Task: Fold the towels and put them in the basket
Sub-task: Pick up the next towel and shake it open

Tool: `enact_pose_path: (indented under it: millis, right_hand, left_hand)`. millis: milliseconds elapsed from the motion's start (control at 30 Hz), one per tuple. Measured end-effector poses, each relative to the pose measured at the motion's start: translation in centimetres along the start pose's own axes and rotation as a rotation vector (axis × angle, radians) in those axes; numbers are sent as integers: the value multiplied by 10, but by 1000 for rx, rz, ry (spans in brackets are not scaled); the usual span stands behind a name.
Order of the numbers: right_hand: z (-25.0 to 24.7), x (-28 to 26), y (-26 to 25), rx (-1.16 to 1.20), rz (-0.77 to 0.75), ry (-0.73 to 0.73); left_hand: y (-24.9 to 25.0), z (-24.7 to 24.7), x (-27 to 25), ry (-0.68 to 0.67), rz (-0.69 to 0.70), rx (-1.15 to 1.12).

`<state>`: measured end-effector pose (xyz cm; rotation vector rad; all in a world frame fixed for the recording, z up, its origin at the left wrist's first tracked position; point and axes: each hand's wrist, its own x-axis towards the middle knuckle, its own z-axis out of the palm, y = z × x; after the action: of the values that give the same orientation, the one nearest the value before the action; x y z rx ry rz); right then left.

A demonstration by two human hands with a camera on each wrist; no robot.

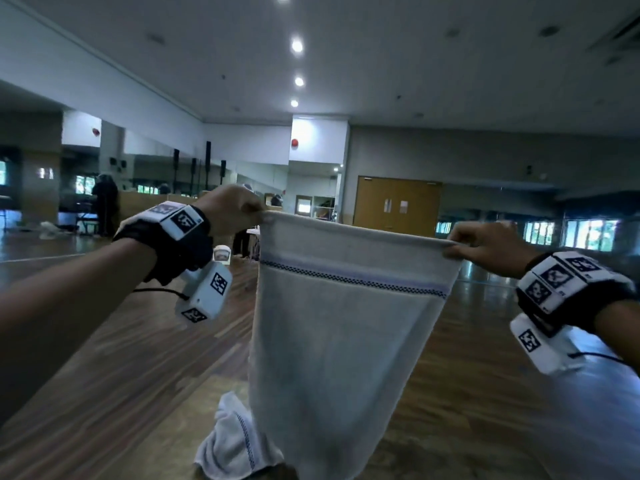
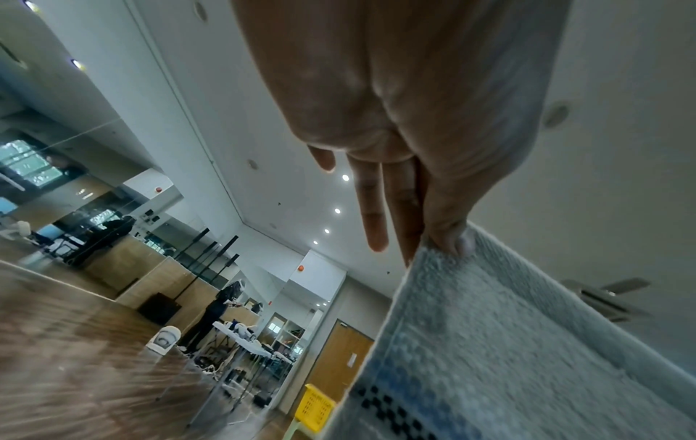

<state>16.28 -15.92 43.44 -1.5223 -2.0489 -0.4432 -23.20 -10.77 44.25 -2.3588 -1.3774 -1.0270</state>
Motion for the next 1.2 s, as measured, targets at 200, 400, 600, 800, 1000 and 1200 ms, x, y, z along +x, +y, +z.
enact_pose_path:
  millis: [200, 400, 600, 800, 1000, 1200]
  right_hand:
    - [-64, -4, -16, 59, -13, 166]
    - [-117, 1, -19, 94, -26, 291]
    - [-115, 9, -7, 147, 7, 265]
    - [-33, 14, 21, 83, 39, 96]
    - [44, 20, 57, 50, 82, -17]
    - [26, 46, 61, 67, 130, 245]
  left_hand:
    - [22, -53, -3, 60, -2, 5]
    - [41, -90, 3, 140, -23, 16]
    - [43, -84, 16, 105, -44, 84]
    - [2, 1, 28, -64, -37, 88]
    - [-25, 84, 27, -79, -43, 20]
    - [-19, 82, 61, 198, -57, -186]
